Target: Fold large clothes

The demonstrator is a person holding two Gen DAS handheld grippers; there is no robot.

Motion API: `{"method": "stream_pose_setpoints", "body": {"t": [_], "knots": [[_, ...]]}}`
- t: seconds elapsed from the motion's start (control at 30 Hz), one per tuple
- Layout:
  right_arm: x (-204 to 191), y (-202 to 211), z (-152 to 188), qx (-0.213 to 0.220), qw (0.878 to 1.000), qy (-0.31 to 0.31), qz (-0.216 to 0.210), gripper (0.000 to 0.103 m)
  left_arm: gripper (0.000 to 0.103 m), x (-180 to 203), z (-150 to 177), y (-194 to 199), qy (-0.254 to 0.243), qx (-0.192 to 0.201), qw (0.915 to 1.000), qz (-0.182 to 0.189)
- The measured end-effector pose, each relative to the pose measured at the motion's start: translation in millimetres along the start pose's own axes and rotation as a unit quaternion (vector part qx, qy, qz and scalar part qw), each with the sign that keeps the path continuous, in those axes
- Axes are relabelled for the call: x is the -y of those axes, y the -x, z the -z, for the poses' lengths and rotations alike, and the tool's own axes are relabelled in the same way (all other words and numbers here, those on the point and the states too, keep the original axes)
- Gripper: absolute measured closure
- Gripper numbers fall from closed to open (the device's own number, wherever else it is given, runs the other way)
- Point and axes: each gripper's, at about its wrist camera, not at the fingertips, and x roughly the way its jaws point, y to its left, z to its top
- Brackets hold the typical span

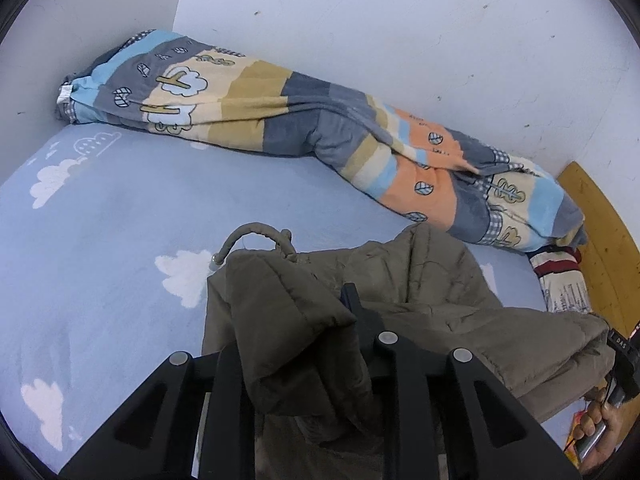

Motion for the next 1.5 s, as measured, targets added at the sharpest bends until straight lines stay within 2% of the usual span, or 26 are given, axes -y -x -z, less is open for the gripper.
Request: {"method": "stream_pose_setpoints", "body": {"t": [0.17, 0.23, 0.47, 0.73, 0.87, 1.0, 1.07, 1.13, 1.2, 1.33, 1.43, 1.5], "knots": [[7, -32, 1, -0.012, 1.000, 0.007, 0.020, 0.089, 0.077, -5, 0, -29, -0.003, -0.011, 0.9999, 0.009], [11, -44, 1, -0.017, 0.999, 0.006, 0.026, 0.089, 0.075, -10, -3, -43, 0.007, -0.026, 0.9995, 0.018], [24, -76, -5, -0.041, 0.998, -0.031, 0.028, 0.088, 0.069, -14, -19, -56, 0.019, -0.058, 0.9973, 0.041], [41, -86, -22, -0.060, 0.993, -0.102, -0.013, 0.079, 0.063, -21, -42, -58, 0.063, -0.078, 0.9913, 0.085], [55, -87, -23, -0.066, 0.984, -0.159, -0.050, 0.071, 0.058, -35, -44, -61, 0.118, -0.083, 0.9814, 0.126], [57, -86, -24, -0.069, 0.979, -0.180, -0.069, 0.067, 0.050, -46, -49, -55, 0.140, -0.063, 0.9780, 0.142], [59, -81, -26, -0.064, 0.973, -0.200, -0.094, 0.062, 0.045, -54, -52, -48, 0.155, -0.044, 0.9762, 0.145], [63, -76, -28, -0.055, 0.967, -0.221, -0.116, 0.057, 0.043, -62, -56, -40, 0.161, -0.028, 0.9767, 0.138], [63, -70, -32, -0.046, 0.967, -0.223, -0.119, 0.055, 0.043, -65, -59, -35, 0.156, -0.022, 0.9782, 0.135], [53, -46, -44, -0.017, 0.976, -0.183, -0.116, 0.054, 0.043, -54, -58, -25, 0.112, -0.009, 0.9853, 0.129], [39, -29, -48, -0.006, 0.985, -0.135, -0.106, 0.054, 0.043, -29, -48, -20, 0.055, -0.008, 0.9893, 0.135], [26, -25, -42, -0.016, 0.990, -0.099, -0.100, 0.054, 0.043, -4, -35, -21, 0.007, -0.013, 0.9911, 0.133]]}}
